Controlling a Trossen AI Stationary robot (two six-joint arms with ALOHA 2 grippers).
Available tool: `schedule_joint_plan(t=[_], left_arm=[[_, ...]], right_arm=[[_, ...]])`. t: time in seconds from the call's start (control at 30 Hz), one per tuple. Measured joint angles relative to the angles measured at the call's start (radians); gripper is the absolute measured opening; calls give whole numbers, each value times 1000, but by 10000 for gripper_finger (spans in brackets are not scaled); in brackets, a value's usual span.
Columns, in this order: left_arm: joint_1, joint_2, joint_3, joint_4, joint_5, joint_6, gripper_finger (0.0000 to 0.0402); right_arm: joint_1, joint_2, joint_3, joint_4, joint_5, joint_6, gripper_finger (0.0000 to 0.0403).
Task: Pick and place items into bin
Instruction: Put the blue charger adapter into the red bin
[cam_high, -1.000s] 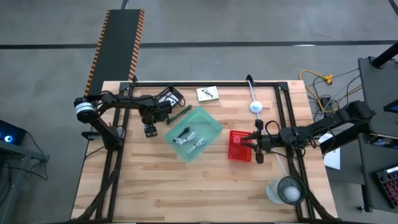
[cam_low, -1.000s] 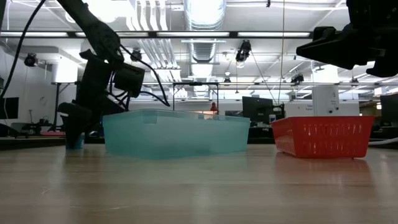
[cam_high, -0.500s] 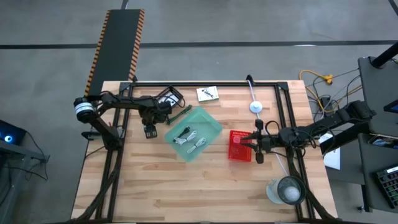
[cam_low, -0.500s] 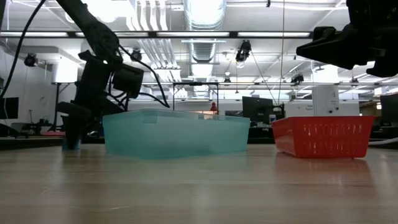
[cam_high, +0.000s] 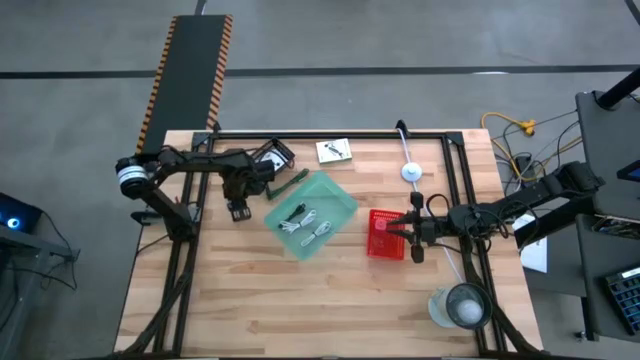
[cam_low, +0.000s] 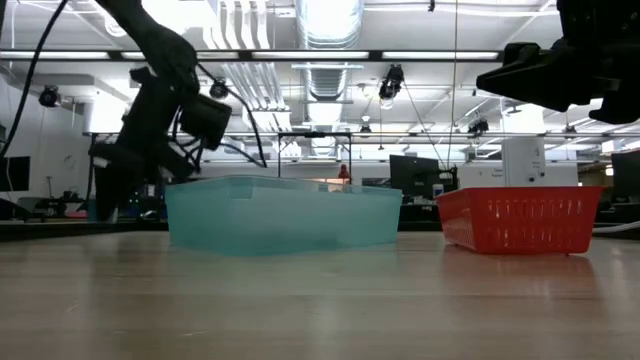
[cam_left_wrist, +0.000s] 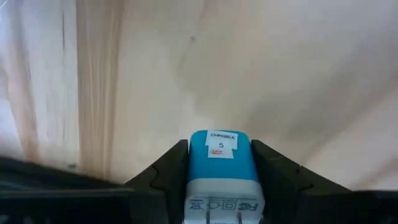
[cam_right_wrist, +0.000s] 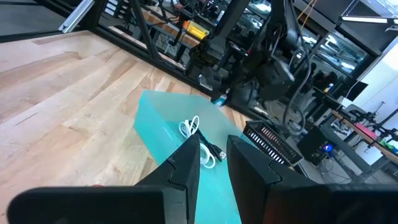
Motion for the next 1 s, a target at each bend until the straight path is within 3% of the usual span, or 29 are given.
schedule_joint_plan(t=[0.3, 0.4, 0.6, 1.0], left_arm=[[-73, -94, 131, 60, 34, -25, 128], [-106, -116, 170, 166, 59, -21, 128], [-174, -126, 191, 439, 214, -14, 128], [-301, -80, 187, 782, 229, 0, 128]], right_arm=[[0, 0, 0, 0, 0, 0, 68], [0, 0, 0, 1, 0, 0, 68], [0, 0, 0, -1, 0, 0, 68], [0, 0, 0, 0, 0, 19, 68]])
